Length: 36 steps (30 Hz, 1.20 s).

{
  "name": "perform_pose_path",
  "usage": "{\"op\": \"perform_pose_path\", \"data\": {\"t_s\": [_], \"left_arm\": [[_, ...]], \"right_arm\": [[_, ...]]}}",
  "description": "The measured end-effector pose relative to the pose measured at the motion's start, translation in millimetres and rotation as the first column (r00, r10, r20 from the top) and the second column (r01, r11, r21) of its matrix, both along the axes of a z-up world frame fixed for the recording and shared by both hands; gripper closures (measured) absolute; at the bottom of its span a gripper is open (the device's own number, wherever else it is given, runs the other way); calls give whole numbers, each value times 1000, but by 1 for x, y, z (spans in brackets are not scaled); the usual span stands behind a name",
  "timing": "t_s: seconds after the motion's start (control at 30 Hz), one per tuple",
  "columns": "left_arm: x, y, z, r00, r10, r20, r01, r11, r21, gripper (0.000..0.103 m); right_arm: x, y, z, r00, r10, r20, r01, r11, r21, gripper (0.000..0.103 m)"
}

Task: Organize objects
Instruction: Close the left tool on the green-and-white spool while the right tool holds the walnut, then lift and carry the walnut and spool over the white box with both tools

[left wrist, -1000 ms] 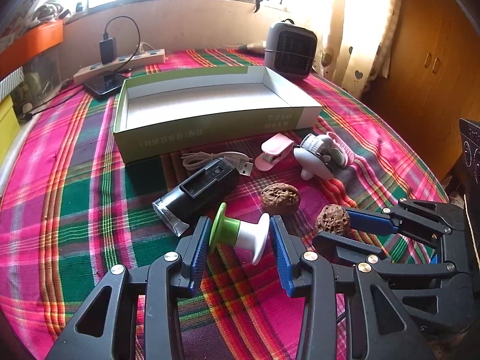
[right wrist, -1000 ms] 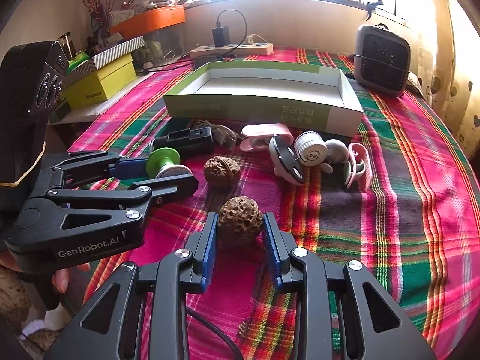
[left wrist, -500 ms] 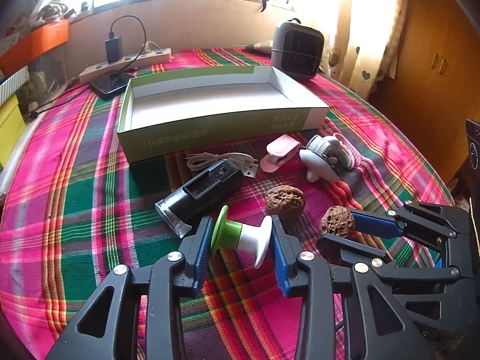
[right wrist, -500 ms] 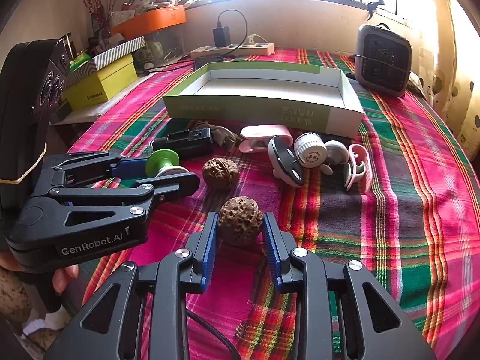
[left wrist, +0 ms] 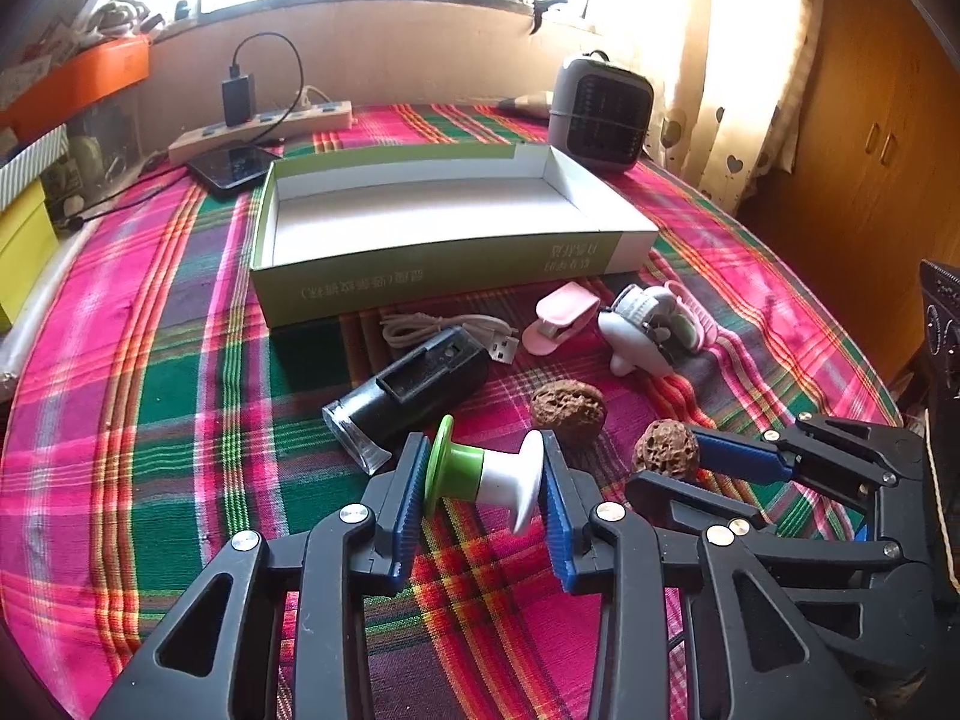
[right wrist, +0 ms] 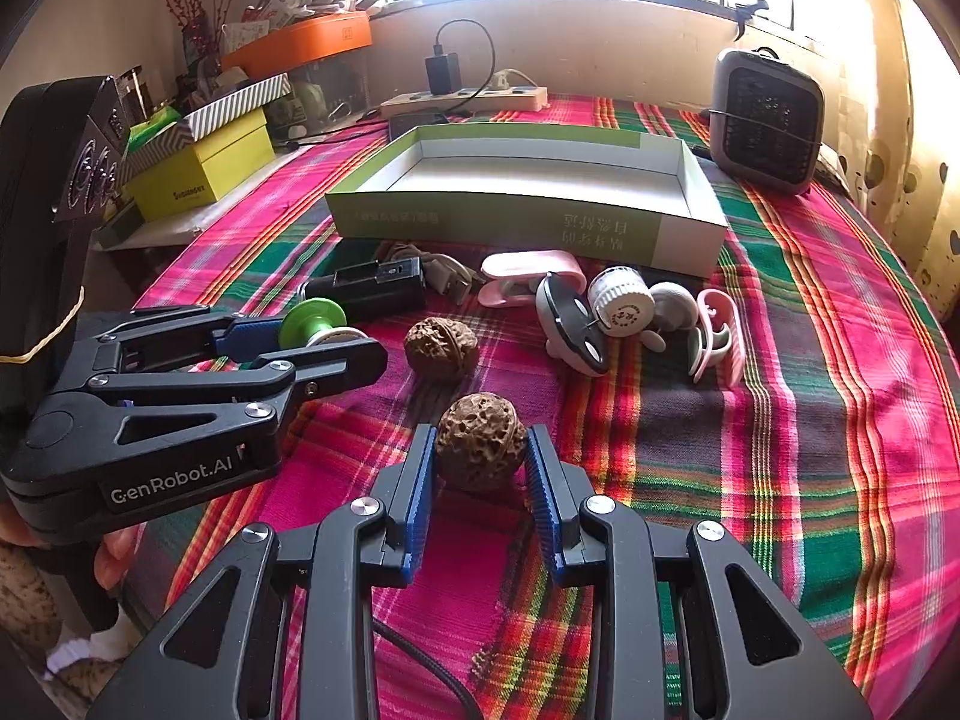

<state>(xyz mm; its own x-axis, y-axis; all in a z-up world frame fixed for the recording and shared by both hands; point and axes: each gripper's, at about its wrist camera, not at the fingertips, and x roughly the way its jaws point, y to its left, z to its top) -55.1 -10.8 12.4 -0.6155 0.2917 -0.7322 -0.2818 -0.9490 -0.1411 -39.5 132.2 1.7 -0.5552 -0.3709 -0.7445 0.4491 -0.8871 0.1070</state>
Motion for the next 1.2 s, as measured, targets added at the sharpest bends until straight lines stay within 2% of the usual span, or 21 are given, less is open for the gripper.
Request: {"op": "perform_pose_path", "data": {"t_s": [0.37,0.57,0.9,1.2], "left_arm": [[2,0,21,999,-9,-41,9,1000,14,70],[-9,-4,33,999,3,-52,-2,999,32,70],[-37,-5,53,996,14,-87,-11,999,34,70],[-75,-11,56,995,40,-87,-38,999,19,70]], "right_arm": [[1,2,13,999,7,-36,-8,1000,-22,72],[-8,5,27,998,6,-62,-8,1000,-29,72],[-41,12,52,995,-8,-104,4,999,-41,72],[-83,16,63,994,-19,-103,16,999,-33,72]]}}
